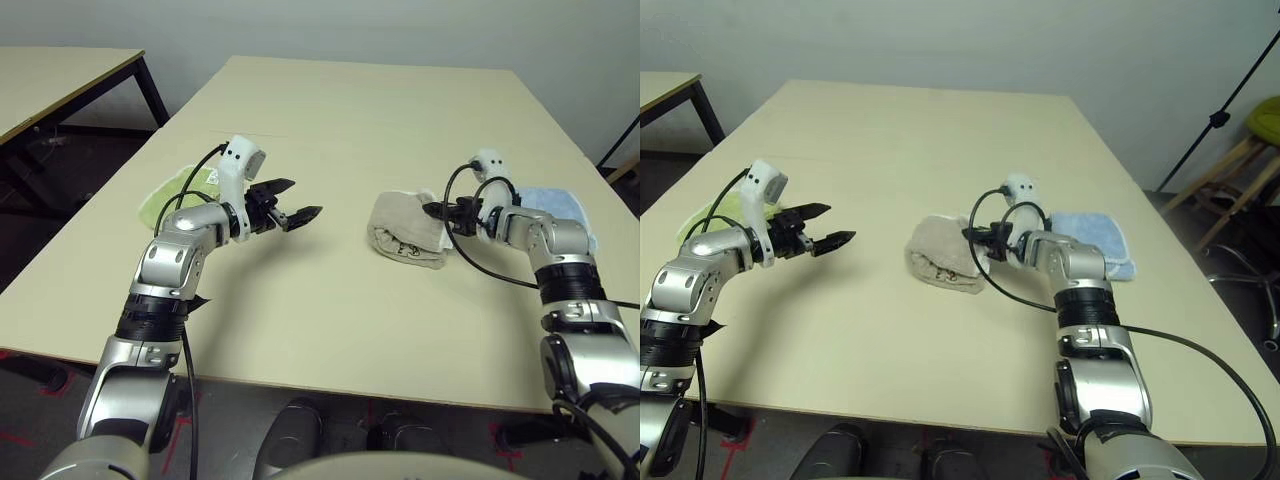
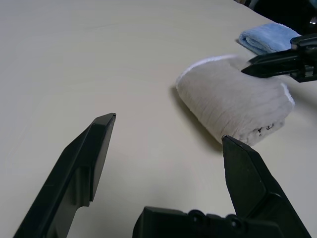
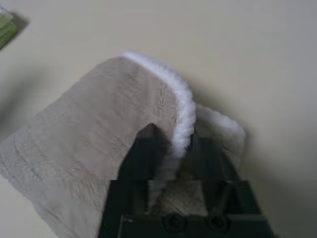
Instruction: Fold the towel and set it aside.
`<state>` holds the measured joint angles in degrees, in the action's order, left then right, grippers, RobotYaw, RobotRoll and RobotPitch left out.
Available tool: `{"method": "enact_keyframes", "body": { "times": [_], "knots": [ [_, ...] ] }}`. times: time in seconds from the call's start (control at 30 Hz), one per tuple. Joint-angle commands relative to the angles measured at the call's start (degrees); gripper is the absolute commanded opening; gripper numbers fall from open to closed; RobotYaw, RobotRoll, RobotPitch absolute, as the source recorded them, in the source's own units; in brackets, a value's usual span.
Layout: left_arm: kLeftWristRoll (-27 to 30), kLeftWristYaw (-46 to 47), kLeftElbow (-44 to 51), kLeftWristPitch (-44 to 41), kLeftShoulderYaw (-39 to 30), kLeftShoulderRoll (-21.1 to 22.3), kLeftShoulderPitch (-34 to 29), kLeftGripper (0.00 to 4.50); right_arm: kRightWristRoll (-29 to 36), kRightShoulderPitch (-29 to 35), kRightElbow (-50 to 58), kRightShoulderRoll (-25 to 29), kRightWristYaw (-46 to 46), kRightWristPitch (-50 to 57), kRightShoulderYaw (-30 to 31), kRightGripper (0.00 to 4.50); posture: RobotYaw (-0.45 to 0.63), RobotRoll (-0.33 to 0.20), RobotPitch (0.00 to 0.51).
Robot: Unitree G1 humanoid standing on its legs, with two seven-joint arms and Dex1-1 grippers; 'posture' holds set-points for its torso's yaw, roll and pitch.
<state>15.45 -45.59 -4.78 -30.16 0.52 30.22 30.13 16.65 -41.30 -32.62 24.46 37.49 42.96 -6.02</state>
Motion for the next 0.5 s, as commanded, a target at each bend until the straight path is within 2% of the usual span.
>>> {"method": "enact_keyframes", "body": {
  "times": [0.03,0.17,0.2,0.5],
  "knots": [
    [0.0,-0.1,-0.2,0.3,0.4,-0.1,0.3,4.5,-1.7,0.3,-2.0,1.0,-1.7,-1.7,0.0,2.89,0.16,0.0,0.007],
    [0.1,-0.1,0.0,0.2,0.6,-0.4,0.4,4.5,-2.0,0.5,-1.6,1.6,-0.9,-3.2,0.2,4.36,0.16,0.0,0.008],
    [0.1,-0.2,0.0,0.3,0.6,-0.4,0.5,4.5,-2.0,0.5,-1.4,1.7,-0.8,-3.5,0.1,4.48,0.15,0.0,0.008],
    [-0.1,-1.4,-2.2,2.5,1.6,-2.1,4.6,4.5,-1.3,-0.1,8.8,5.6,7.4,-12.0,1.0,4.48,0.14,0.0,0.009]
  ]
}}
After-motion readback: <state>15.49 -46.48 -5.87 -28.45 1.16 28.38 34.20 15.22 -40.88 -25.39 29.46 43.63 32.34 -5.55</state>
